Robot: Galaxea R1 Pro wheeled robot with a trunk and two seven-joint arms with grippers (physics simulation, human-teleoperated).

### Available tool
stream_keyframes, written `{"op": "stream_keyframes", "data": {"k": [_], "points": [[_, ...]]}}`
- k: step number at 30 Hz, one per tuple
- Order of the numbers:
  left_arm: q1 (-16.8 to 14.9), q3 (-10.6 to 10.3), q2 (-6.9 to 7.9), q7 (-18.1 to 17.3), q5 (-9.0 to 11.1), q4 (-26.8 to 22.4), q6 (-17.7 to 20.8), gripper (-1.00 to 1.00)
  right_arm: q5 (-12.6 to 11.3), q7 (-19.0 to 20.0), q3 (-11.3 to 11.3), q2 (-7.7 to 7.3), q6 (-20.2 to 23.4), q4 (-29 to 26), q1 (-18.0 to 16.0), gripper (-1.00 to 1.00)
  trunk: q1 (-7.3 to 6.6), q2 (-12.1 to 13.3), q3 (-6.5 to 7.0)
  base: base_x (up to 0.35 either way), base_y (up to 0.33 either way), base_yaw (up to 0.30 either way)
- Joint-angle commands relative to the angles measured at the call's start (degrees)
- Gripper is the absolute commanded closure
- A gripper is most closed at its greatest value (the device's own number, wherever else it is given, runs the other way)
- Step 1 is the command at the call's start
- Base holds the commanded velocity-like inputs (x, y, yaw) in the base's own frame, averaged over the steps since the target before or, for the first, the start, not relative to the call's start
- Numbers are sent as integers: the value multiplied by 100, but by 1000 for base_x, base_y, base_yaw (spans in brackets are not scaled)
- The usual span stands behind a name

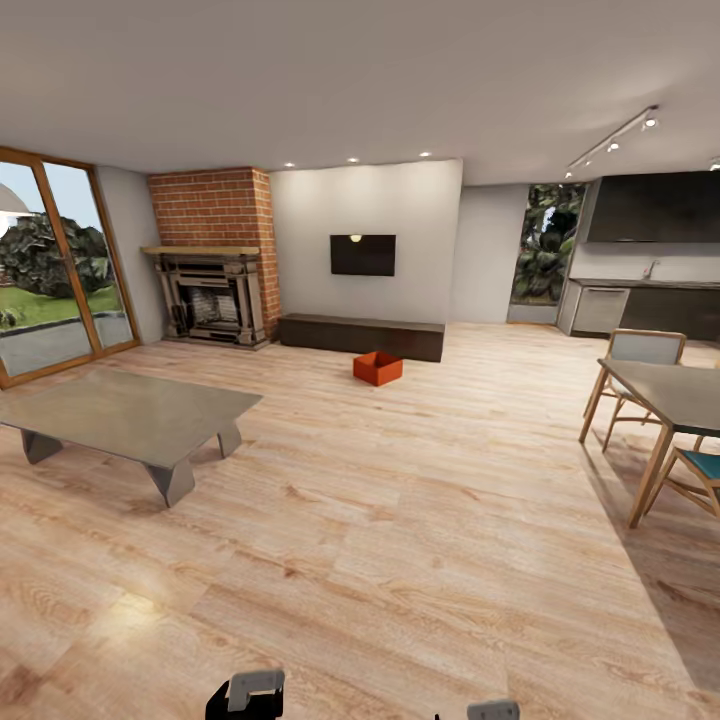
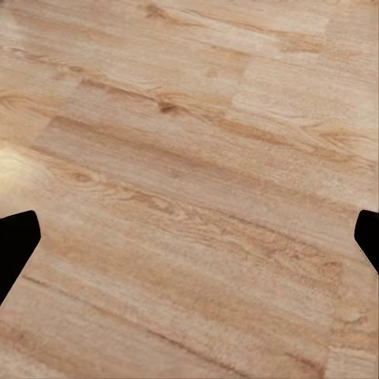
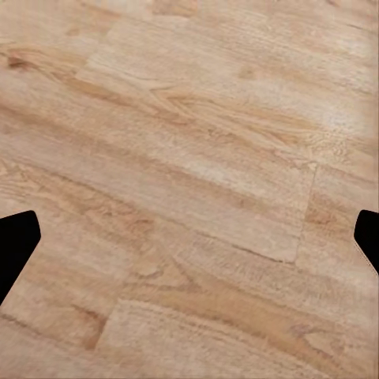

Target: Move the two storage containers from the living room to the garage. In the garage, place one container on the floor and stack the other container on top of it (either order is fine).

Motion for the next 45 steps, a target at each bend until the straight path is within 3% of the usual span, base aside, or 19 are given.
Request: {"op": "stream_keyframes", "data": {"k": [1, 45], "points": [[-5, -49, 4, 32, 58, 4, -23, -100, 29, -60, 43, -1, -4, 5, -5, -100, 4, -3, -7, 337, -97, 0], [-5, -49, 13, 32, 58, 4, -23, -100, 31, -60, 43, -1, -4, 5, -5, -100, 4, -3, -7, 337, -90, 0]]}}
